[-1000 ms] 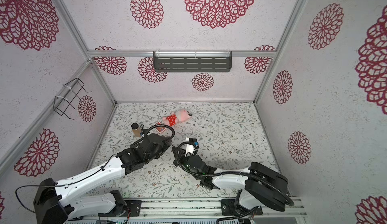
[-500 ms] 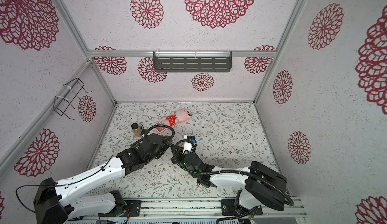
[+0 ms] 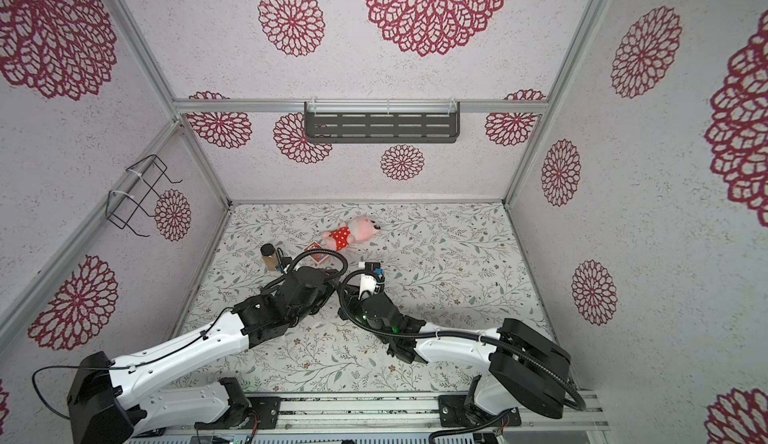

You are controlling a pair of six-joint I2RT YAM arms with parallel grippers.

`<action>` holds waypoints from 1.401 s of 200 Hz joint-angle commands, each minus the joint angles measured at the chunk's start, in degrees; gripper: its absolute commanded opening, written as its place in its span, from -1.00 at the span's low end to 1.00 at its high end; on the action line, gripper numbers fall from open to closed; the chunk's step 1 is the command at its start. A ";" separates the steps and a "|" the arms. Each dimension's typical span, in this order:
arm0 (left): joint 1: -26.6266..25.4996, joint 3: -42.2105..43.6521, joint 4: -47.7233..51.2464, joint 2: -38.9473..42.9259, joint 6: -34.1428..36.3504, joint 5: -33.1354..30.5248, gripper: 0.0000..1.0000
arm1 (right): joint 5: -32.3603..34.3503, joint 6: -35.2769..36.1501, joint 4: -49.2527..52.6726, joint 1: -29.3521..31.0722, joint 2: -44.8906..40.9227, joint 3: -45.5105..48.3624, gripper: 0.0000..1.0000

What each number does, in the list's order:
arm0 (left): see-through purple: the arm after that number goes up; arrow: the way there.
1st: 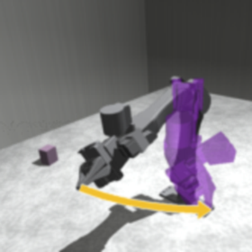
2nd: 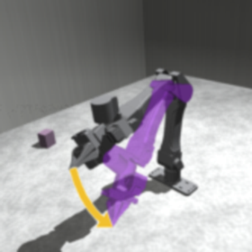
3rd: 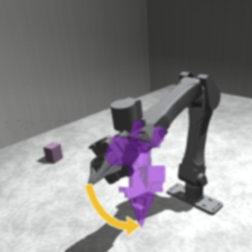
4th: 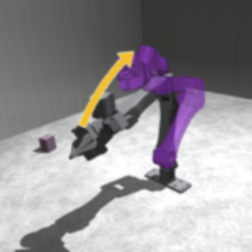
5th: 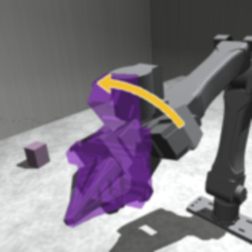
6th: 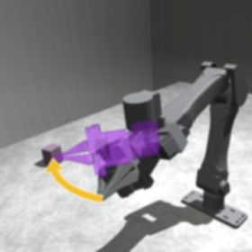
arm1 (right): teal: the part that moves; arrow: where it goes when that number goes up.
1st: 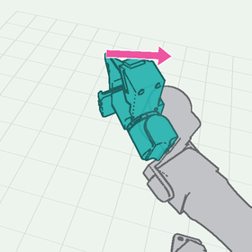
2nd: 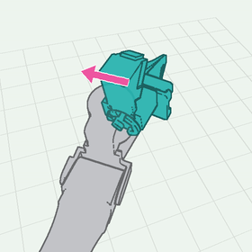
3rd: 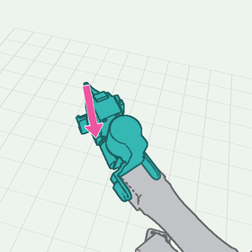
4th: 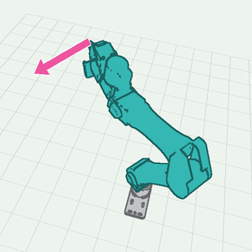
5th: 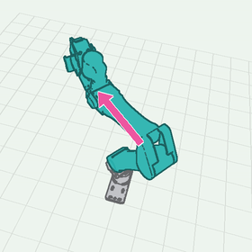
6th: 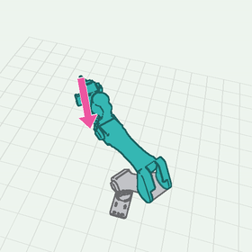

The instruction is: Unlock with the key

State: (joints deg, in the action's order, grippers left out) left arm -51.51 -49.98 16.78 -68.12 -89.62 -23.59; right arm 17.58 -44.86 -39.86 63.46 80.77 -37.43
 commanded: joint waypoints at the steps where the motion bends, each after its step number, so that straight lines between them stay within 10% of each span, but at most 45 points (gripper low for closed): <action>1: -1.76 -0.37 -1.48 1.58 1.07 0.24 -1.00 | -0.80 1.60 -2.39 -0.18 -3.51 1.96 -0.62; 96: -1.36 -0.97 -0.15 1.91 2.29 -2.08 -1.00 | 0.27 3.12 -4.65 -0.35 -8.17 5.10 -0.42; 280: -1.41 -1.43 -0.85 1.54 2.70 -2.11 -1.00 | -7.67 -0.37 -5.22 -3.52 -3.60 2.28 -0.71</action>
State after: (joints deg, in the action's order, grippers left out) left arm -52.84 -49.98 17.45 -67.16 -87.59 -24.75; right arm 11.27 -43.77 -42.57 60.18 76.88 -33.91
